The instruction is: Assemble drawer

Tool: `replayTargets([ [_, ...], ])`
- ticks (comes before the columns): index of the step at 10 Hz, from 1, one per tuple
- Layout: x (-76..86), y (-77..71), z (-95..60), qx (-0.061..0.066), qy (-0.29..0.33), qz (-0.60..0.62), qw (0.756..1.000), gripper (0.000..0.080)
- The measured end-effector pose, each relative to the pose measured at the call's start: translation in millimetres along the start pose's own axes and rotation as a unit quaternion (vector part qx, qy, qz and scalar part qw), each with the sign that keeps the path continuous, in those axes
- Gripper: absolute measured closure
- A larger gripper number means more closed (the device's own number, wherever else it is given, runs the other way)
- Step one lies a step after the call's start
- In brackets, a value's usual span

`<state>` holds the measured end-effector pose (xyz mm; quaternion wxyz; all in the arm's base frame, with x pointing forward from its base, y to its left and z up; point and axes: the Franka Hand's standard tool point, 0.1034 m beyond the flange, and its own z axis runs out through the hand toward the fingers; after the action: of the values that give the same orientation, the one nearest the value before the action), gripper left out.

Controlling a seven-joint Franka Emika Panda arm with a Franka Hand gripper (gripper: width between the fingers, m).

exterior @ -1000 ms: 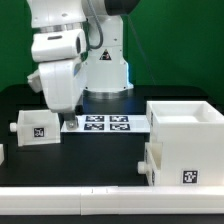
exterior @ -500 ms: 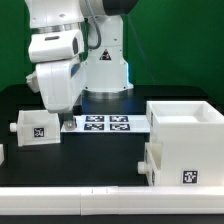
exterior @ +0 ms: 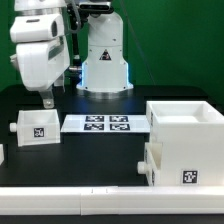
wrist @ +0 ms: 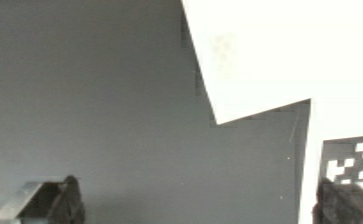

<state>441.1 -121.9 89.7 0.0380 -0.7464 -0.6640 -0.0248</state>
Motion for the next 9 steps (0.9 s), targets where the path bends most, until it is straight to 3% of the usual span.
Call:
replayTargets([
  [4, -1.8, -1.6, 0.8, 0.001, 0.000, 0.002, 1.000, 0.0150],
  [5, -9.8, -11.7, 2.0, 0.008, -0.001, -0.014, 1.000, 0.0150],
  [7, -34.2, -45.6, 7.4, 0.021, -0.001, -0.070, 0.997, 0.0150],
  [9, -58.9, -53.1, 7.3, 0.024, 0.009, -0.086, 0.996, 0.0150],
])
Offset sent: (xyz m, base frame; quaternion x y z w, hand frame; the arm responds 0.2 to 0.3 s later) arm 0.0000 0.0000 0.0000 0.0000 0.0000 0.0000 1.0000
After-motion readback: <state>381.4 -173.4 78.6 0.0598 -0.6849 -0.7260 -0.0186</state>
